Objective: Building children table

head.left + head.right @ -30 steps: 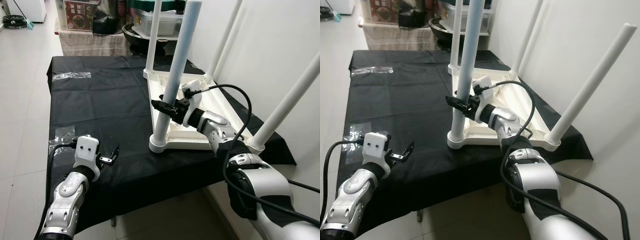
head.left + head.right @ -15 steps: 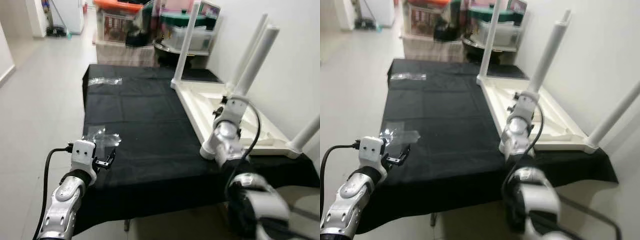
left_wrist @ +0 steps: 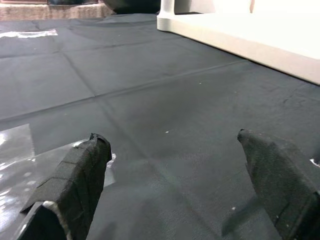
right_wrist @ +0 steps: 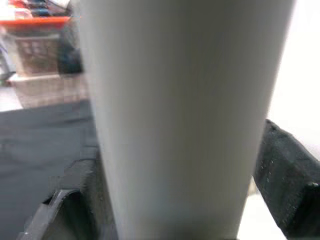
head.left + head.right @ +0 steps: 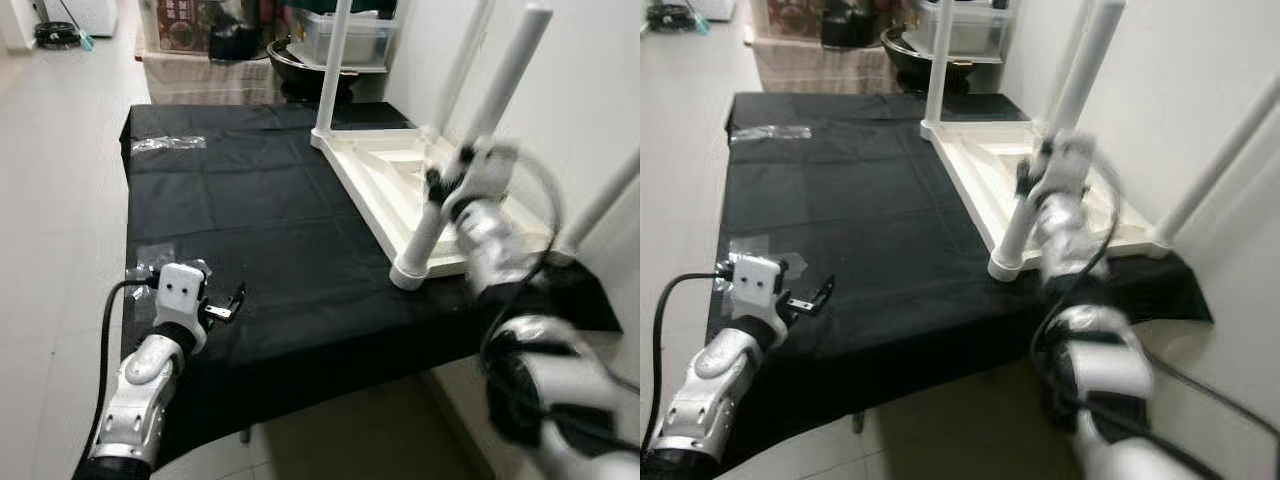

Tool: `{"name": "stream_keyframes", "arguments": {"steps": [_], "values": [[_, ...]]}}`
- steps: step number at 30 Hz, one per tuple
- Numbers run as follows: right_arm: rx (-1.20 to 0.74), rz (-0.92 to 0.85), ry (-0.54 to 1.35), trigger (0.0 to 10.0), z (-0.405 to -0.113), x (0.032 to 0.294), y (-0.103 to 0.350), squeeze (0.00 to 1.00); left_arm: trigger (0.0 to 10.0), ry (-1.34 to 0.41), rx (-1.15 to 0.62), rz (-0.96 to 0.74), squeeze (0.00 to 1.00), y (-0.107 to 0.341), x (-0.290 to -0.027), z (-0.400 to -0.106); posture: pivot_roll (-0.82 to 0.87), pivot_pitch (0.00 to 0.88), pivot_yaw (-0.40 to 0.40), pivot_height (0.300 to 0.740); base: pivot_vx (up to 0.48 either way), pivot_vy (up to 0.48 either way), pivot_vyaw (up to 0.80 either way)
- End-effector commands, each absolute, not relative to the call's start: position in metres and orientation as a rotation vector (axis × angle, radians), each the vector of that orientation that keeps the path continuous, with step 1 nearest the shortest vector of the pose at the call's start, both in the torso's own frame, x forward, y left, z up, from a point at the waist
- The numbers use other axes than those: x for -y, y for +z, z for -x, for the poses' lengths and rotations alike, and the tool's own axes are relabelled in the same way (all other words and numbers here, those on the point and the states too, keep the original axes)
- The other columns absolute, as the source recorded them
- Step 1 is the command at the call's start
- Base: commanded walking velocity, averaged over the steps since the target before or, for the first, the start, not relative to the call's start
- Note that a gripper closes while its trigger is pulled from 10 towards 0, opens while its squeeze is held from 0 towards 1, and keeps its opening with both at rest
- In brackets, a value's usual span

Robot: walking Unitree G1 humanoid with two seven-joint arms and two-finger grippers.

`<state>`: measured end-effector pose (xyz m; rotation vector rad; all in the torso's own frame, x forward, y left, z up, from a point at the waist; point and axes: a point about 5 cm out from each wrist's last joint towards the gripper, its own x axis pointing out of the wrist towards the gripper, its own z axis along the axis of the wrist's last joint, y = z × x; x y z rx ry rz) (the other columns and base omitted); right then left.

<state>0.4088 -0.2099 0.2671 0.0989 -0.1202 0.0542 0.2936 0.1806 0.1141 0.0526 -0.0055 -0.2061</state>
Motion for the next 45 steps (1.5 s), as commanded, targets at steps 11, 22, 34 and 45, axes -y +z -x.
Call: {"name": "stream_keyframes", "arguments": {"steps": [11,22,34,45], "values": [[0.094,-0.101,0.876,10.0,-0.396,0.165,0.254,0.0,10.0,-0.225,0.001,-0.057,0.0,0.115,-0.177,-0.297,0.07,0.0,-0.137,0.74,0.0,0.0,0.0],[0.018,-0.153,1.229,4.1,-0.381,0.1,0.223,0.0,10.0,-0.202,0.005,-0.066,0.0,0.115,-0.183,-0.294,0.11,0.0,-0.17,0.74,0.0,0.0,0.0],[-0.313,-0.101,-0.22,0.0,-0.397,0.202,0.152,0.0,10.0,-0.202,-0.003,-0.06,0.0,0.112,-0.182,-0.293,0.08,0.0,-0.153,0.74,0.0,0.0,0.0],[-0.281,-0.062,-0.577,0.0,-0.359,0.225,0.135,0.0,10.0,-0.221,-0.008,-0.055,0.0,0.112,-0.177,-0.294,0.06,0.0,-0.129,0.74,0.0,0.0,0.0]]}}
